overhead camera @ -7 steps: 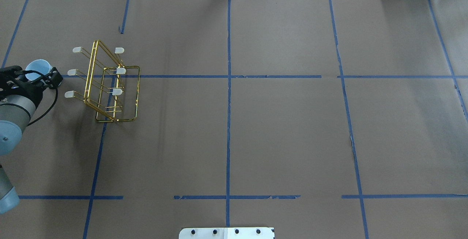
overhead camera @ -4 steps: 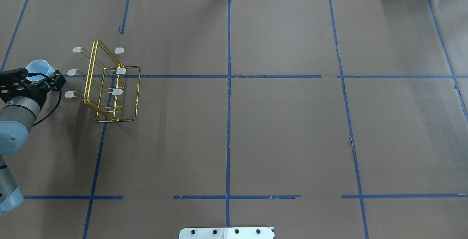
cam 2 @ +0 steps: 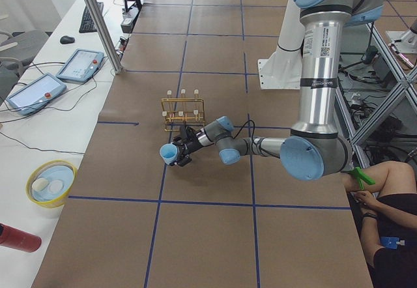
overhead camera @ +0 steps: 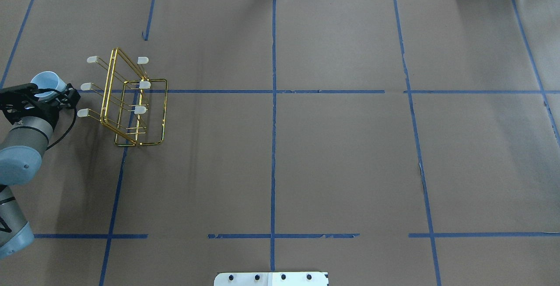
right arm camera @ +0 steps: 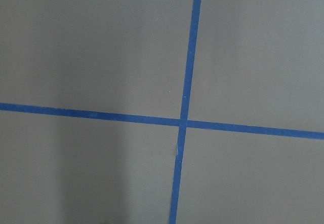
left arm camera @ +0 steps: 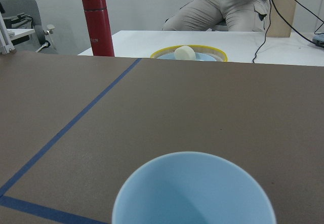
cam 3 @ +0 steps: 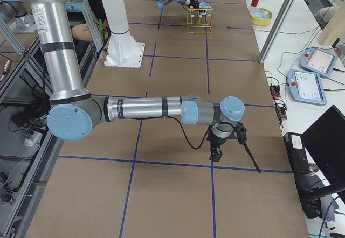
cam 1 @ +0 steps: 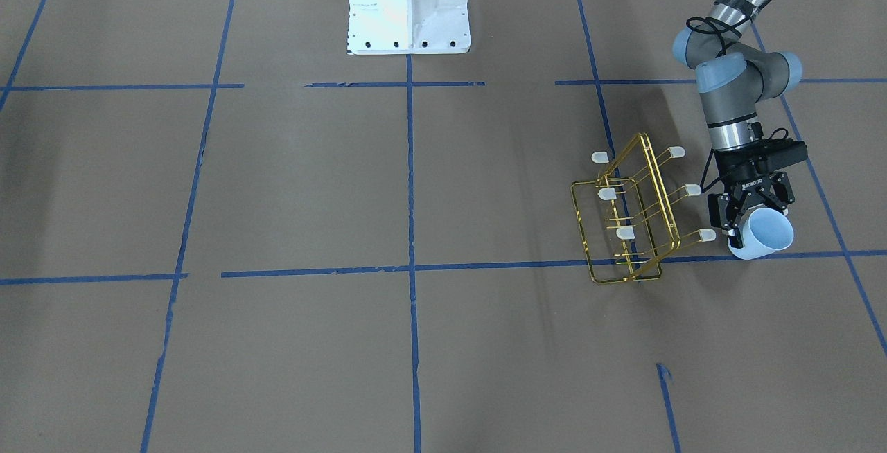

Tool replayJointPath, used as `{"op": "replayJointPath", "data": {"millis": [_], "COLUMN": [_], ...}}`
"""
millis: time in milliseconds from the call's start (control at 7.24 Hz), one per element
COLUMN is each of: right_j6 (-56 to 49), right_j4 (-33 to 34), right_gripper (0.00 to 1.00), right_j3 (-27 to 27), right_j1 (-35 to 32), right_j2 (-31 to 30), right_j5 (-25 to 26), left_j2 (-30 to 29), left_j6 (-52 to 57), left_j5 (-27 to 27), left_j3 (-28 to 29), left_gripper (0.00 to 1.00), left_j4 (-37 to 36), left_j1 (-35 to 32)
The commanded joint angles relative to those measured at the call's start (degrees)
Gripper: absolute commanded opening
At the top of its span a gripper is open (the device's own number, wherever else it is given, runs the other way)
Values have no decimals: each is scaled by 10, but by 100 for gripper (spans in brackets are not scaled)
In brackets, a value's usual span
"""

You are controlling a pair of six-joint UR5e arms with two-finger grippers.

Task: Hang cup on cup holder
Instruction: 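Lift the held cup with the left gripper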

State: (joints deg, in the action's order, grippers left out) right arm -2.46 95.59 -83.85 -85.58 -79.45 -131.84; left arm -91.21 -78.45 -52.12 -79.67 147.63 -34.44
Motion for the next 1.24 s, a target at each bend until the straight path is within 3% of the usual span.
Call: {"op": "replayJointPath", "data": {"millis": [0, 1105], "right_j6": [0, 0], "right_j4": [0, 0], "right_gripper": [100, 100], "right_j3": [0, 0], "right_j1": [0, 0], "right_j2": [0, 0], "right_j5": [0, 0], "left_j2": [-7, -7], "left_j6": [-5, -6], "left_j5": [3, 4], "left_j3": [7, 27], "left_gripper": [100, 100], "left_j4": [0, 1], "left_j1": [7, 1]}}
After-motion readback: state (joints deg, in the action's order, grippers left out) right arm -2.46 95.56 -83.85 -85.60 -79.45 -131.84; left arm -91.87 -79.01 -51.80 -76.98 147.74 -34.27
